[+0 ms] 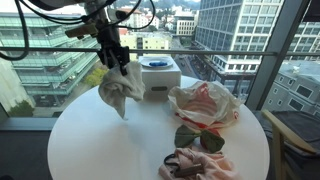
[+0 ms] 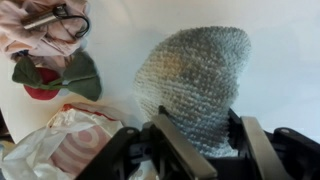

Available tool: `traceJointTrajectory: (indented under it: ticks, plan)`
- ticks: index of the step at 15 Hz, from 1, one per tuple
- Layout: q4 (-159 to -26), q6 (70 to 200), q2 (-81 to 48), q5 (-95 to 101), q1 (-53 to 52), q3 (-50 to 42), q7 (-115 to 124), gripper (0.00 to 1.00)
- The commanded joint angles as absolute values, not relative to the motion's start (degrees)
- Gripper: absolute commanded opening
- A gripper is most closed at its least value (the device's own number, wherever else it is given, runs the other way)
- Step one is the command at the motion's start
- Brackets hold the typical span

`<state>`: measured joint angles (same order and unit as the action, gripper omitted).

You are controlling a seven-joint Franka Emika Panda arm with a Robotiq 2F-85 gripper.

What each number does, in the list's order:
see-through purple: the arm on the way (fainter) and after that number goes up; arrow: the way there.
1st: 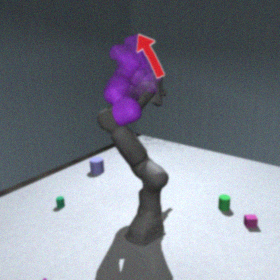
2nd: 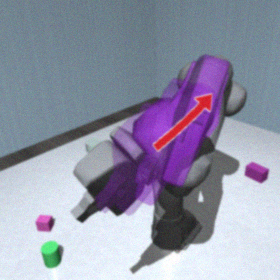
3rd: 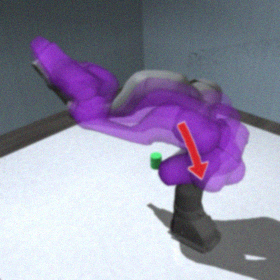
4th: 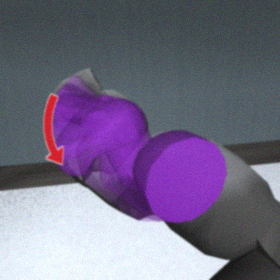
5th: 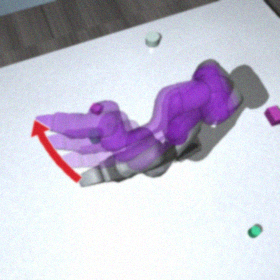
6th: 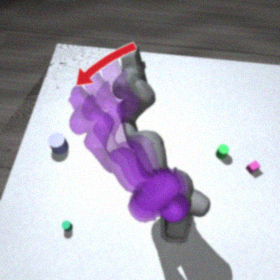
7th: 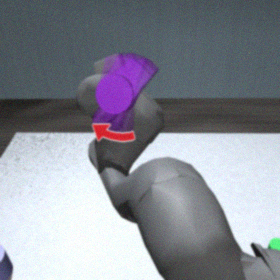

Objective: Use the white towel to wipe the yellow container

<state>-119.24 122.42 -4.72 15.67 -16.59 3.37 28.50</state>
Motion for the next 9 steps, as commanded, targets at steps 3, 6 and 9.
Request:
traceJointTrajectory:
  ticks: [3,6,9]
  plan:
    - [-117.84,112.33,9.86,19.49,-14.85,9.7,31.33,0.3]
    - [-113.21,105.23,15.06,18.37,-13.07,11.4,29.42,0.3]
    - [-107.01,98.8,16.52,17.56,-10.59,11.22,25.55,0.3]
